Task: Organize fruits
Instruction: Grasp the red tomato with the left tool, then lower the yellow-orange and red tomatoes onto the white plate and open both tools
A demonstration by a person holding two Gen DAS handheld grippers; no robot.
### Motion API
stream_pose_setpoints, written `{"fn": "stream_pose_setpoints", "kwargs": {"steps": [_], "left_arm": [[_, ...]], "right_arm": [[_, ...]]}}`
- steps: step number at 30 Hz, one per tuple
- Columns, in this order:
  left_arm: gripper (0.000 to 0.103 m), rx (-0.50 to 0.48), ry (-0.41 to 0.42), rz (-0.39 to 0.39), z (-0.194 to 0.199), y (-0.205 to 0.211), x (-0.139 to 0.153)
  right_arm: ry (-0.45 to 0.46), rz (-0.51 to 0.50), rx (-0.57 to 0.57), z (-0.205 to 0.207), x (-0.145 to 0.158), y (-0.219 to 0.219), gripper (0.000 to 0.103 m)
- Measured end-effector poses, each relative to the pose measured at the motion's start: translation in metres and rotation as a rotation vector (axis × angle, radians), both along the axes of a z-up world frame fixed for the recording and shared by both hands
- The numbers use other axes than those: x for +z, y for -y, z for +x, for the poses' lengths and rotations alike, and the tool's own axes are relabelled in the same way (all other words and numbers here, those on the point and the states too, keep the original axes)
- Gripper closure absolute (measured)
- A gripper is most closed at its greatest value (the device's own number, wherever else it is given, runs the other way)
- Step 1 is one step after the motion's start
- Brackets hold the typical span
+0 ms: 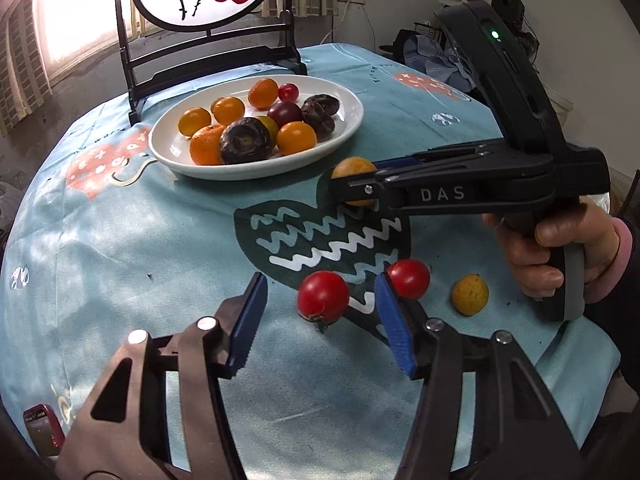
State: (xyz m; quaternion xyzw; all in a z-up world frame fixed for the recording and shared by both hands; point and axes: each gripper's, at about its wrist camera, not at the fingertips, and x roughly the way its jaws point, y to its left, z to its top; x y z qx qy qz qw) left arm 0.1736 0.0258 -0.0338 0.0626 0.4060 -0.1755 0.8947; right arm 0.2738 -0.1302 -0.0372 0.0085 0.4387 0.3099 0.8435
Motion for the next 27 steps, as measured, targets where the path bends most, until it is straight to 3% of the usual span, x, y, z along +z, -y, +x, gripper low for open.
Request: {"fn": "stream_pose_setpoints", "kwargs": {"steps": [5, 16, 27], "left_arm": [[0.061, -0.021, -0.031, 0.024, 0.002, 0.006, -0.009], [0.072, 0.009, -0.069, 0.045, 0.013, 0.006, -0.02], [0.073, 0.027, -0.056, 0.039, 0.012, 0.003, -0.018]], "right_arm": [[0.001, -0.002, -0.003, 0.0, 0.0, 0.0, 0.064], [0.001, -0.003, -0.003, 0.0, 0.0, 0.0, 0.064], [0.02, -0.011, 0.003, -0.002, 0.003, -0.001, 0.064]]}}
